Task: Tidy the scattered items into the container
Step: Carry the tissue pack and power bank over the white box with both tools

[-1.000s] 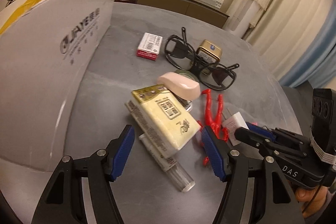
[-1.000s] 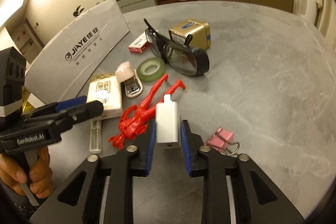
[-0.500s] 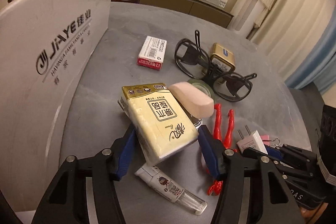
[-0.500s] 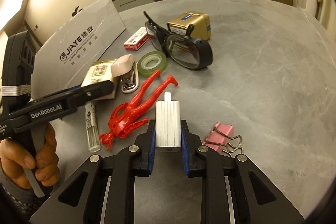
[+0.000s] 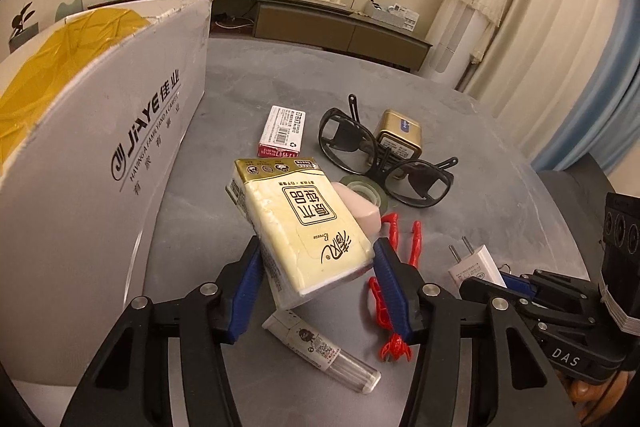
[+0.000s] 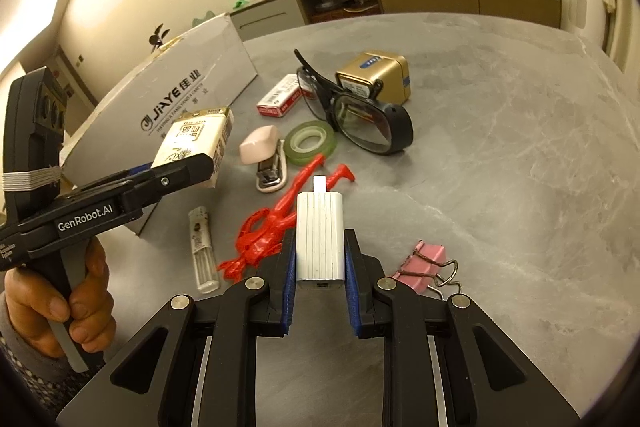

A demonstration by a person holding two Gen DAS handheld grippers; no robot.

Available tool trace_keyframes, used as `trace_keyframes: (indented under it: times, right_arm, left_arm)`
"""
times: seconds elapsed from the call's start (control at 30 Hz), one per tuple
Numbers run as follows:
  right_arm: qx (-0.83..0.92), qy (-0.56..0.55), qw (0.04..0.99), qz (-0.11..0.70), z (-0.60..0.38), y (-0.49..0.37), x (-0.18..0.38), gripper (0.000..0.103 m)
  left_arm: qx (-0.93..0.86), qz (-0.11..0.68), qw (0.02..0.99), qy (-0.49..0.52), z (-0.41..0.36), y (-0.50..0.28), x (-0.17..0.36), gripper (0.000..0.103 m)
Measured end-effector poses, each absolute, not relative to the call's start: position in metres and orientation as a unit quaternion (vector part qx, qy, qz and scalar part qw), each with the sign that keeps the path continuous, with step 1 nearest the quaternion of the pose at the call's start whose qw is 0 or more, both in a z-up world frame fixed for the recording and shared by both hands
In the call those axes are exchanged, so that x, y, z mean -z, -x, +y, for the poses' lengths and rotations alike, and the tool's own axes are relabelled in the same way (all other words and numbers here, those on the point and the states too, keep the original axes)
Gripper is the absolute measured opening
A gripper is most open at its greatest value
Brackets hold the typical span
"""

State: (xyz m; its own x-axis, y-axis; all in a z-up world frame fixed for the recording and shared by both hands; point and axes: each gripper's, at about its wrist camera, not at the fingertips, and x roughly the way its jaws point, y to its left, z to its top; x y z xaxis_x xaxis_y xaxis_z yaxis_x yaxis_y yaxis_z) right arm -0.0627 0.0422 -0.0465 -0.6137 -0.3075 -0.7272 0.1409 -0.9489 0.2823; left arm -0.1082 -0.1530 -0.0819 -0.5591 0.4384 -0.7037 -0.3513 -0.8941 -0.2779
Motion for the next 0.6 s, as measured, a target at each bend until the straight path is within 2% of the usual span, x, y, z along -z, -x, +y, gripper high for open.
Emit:
trace_keyframes:
  times: [0.6]
  right_arm:
    - [0.913,-0.383,0.125,-0.063,0.02,0.04,0.024,0.022]
  left_arm:
    - [-0.9,-0.057,0.248,0.353,-0.173,0.071,0.033,0.055]
